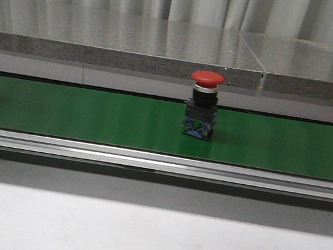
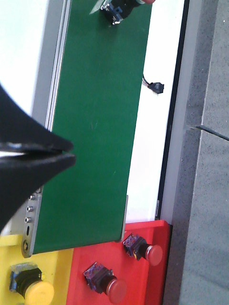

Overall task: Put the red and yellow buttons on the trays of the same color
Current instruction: 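Move the right gripper to the red button at the belt end and grasp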

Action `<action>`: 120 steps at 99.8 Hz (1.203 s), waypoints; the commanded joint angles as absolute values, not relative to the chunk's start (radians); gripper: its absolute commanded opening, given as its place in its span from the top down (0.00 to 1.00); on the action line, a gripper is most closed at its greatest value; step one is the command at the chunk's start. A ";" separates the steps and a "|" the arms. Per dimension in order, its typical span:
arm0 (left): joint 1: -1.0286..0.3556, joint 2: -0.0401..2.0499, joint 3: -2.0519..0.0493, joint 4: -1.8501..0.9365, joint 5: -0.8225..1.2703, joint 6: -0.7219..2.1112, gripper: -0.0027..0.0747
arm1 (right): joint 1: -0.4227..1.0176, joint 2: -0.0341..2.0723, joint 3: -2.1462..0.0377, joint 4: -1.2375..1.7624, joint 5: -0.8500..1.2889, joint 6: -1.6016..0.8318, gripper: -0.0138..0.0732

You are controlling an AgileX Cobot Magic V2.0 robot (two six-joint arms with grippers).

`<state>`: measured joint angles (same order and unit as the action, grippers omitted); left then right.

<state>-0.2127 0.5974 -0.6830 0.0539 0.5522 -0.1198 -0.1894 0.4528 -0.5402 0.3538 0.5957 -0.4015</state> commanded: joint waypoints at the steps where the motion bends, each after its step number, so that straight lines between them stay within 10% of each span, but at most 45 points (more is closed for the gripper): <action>1: -0.221 0.523 -0.661 0.051 0.485 -0.120 0.43 | -0.191 0.457 -0.562 0.358 0.531 -0.409 0.92; 30: -0.221 0.363 -0.545 0.051 0.483 -0.120 0.99 | -0.191 0.457 -0.562 0.358 0.527 -0.409 0.92; 81: -0.221 0.363 -0.543 0.051 0.512 -0.120 0.99 | -0.191 0.457 -0.562 0.359 0.502 -0.409 0.89; 115: -0.221 0.363 -0.543 0.051 0.512 -0.120 0.99 | -0.191 0.459 -0.562 0.401 0.523 -0.408 0.08; 120: -0.221 0.363 -0.543 0.051 0.512 -0.120 0.99 | -0.191 0.461 -0.562 0.412 0.522 -0.408 0.09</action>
